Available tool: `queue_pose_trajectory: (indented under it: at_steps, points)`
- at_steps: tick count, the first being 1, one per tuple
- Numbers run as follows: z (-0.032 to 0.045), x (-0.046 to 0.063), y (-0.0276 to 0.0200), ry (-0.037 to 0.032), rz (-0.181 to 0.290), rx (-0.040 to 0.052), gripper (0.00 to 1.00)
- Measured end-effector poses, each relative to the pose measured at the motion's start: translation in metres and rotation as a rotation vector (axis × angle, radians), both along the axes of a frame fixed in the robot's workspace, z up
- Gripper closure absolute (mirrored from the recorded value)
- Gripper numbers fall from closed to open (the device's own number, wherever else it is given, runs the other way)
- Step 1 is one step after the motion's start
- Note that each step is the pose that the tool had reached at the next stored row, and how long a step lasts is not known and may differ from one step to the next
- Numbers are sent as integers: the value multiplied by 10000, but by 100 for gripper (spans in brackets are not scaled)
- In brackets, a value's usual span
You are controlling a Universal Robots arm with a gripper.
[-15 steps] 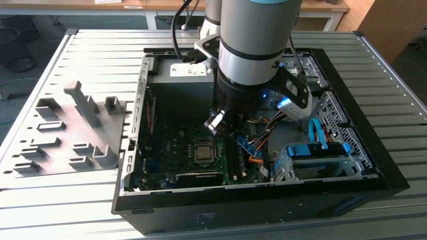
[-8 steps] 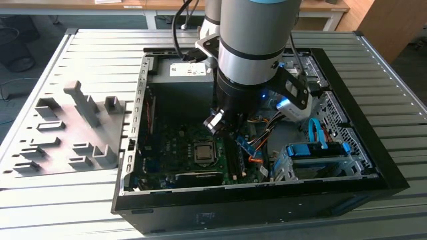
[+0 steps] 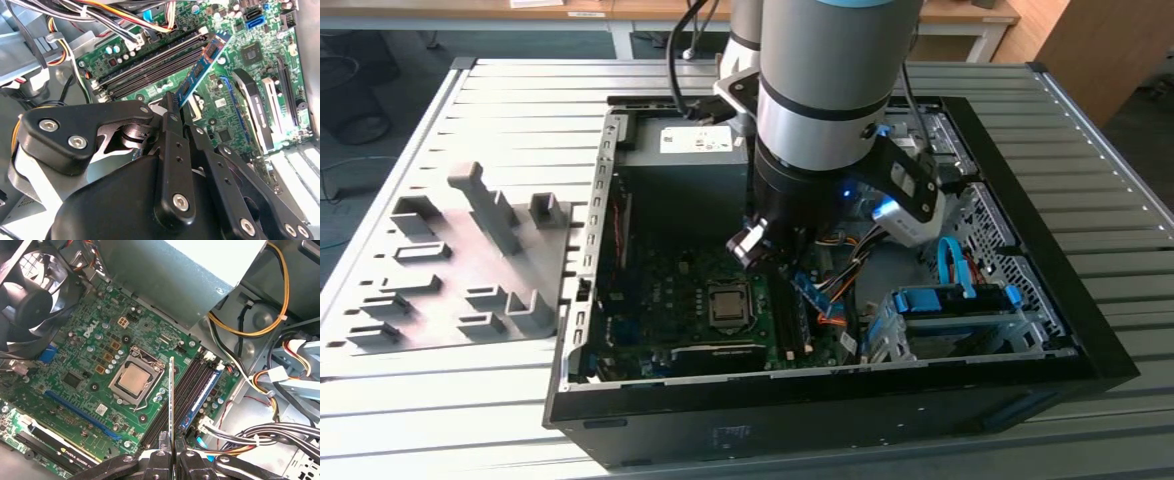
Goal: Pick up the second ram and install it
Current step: 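Insert the second ram into the second slot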
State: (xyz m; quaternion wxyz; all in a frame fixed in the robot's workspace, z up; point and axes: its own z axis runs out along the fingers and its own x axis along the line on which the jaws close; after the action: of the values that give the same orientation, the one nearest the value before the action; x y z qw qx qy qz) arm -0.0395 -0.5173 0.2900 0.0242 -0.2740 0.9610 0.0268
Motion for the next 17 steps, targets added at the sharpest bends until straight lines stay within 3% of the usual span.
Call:
queue_pose_trajectory:
  at_steps: [17]
  points:
    - [-1, 0, 0, 0, -603, 0, 86]
